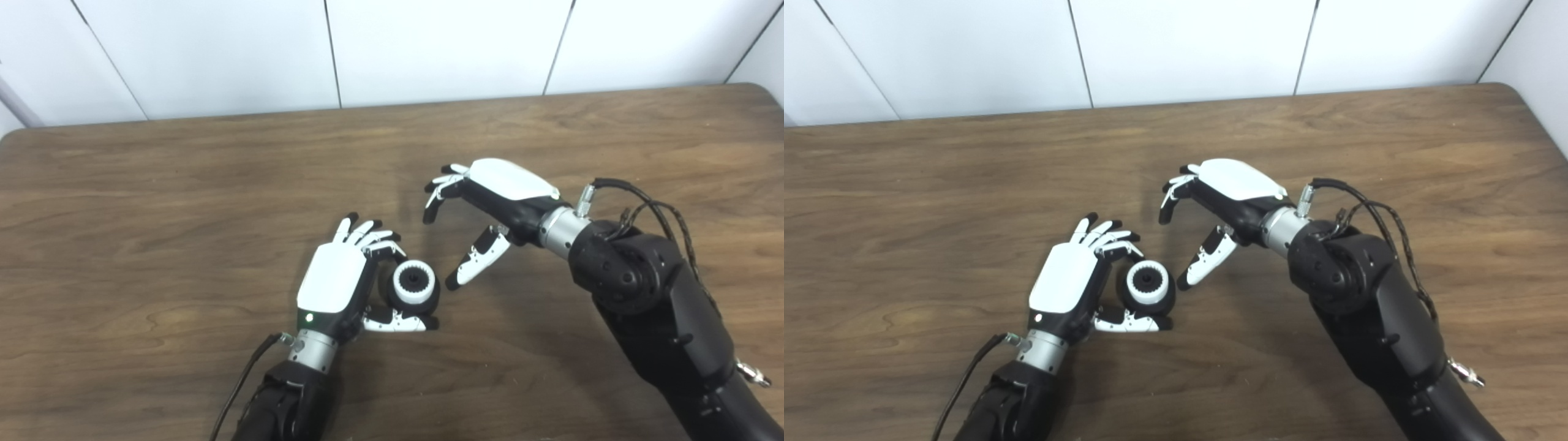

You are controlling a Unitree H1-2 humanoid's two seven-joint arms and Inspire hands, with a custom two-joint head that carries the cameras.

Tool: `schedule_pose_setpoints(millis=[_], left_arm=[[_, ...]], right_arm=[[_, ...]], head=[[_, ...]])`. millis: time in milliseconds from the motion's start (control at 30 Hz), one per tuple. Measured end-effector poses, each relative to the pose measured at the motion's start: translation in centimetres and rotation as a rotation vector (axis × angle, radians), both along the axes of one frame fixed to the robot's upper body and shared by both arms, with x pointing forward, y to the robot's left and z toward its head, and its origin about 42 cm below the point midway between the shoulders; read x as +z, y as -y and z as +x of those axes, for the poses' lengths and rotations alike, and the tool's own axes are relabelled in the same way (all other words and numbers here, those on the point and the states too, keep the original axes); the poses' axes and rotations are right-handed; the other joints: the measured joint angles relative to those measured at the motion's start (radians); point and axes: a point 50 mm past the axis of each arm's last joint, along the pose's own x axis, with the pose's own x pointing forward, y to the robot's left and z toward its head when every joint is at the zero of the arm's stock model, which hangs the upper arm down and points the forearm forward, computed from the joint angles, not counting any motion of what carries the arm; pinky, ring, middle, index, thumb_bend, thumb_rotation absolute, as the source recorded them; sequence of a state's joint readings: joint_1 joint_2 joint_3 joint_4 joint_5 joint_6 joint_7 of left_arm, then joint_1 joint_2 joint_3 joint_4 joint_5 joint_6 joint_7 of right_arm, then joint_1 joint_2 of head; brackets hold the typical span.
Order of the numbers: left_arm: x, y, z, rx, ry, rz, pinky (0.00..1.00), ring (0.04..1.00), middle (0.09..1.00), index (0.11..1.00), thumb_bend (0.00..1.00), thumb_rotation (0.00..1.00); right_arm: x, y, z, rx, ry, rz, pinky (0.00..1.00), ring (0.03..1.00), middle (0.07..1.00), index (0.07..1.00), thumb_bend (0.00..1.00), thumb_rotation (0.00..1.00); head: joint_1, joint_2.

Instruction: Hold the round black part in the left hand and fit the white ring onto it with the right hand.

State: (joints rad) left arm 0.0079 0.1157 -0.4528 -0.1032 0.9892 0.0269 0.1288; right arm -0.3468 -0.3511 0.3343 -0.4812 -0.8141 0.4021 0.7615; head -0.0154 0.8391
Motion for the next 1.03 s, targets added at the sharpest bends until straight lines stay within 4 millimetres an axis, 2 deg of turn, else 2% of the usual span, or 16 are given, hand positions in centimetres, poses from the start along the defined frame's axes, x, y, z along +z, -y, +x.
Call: schedule_pose_setpoints(millis=[167, 200, 233, 267, 333, 567, 733, 833, 1033], left_arm=[[0.0, -0.3, 0.1, -0.003, -0.022, 0.014, 1.0, 0.919, 0.812, 0.495, 0.52, 0.08], [0.0, -0.3, 0.1, -0.002, -0.025, 0.016, 1.0, 0.918, 0.813, 0.55, 0.73, 0.16], [0.0, -0.4, 0.1, 0.0, -0.027, 0.018, 1.0, 0.918, 0.816, 0.583, 0.85, 0.21], [0.0, -0.5, 0.1, -0.001, -0.029, 0.021, 1.0, 0.92, 0.821, 0.607, 0.93, 0.25], [-0.1, -0.6, 0.1, -0.006, -0.04, 0.028, 1.0, 0.924, 0.83, 0.625, 0.98, 0.29], [0.0, -0.7, 0.2, -0.007, -0.047, 0.034, 1.0, 0.929, 0.845, 0.609, 1.0, 0.33], [0.1, -0.8, 0.3, -0.009, -0.05, 0.037, 1.0, 0.936, 0.852, 0.614, 1.0, 0.33], [0.2, -0.8, 0.4, -0.01, -0.051, 0.039, 1.0, 0.937, 0.852, 0.616, 1.0, 0.33], [0.3, -1.1, 0.6, -0.002, -0.047, 0.04, 1.0, 0.935, 0.847, 0.632, 1.0, 0.33]], right_arm=[[0.2, 0.4, 0.1, -0.012, 0.005, 0.011, 0.91, 0.971, 0.842, 0.635, 1.0, 0.23], [0.2, 0.5, 0.1, -0.012, 0.005, 0.015, 0.92, 0.972, 0.833, 0.628, 1.0, 0.22], [0.2, 0.5, 0.1, -0.01, 0.003, 0.018, 0.92, 0.972, 0.829, 0.627, 1.0, 0.22], [0.2, 0.5, 0.1, -0.009, 0.002, 0.02, 0.92, 0.972, 0.835, 0.63, 1.0, 0.23], [0.2, 0.5, 0.2, -0.01, 0.003, 0.02, 0.93, 0.971, 0.847, 0.636, 1.0, 0.23], [0.2, 0.4, 0.2, -0.008, 0.008, 0.019, 0.92, 0.949, 0.775, 0.626, 1.0, 0.25], [0.1, 0.3, 0.2, -0.008, 0.014, 0.018, 0.92, 0.955, 0.833, 0.642, 1.0, 0.26], [0.1, 0.3, 0.2, -0.011, 0.017, 0.019, 0.93, 0.951, 0.783, 0.629, 1.0, 0.25], [0.0, 0.2, 0.2, -0.017, 0.019, 0.01, 0.94, 0.968, 0.813, 0.644, 1.0, 0.26]], head=[[-0.002, -0.003], [-0.002, -0.003], [-0.002, -0.003], [-0.002, -0.003], [-0.002, -0.005], [-0.002, -0.008], [-0.002, -0.008], [0.002, -0.009], [0.002, -0.012]])
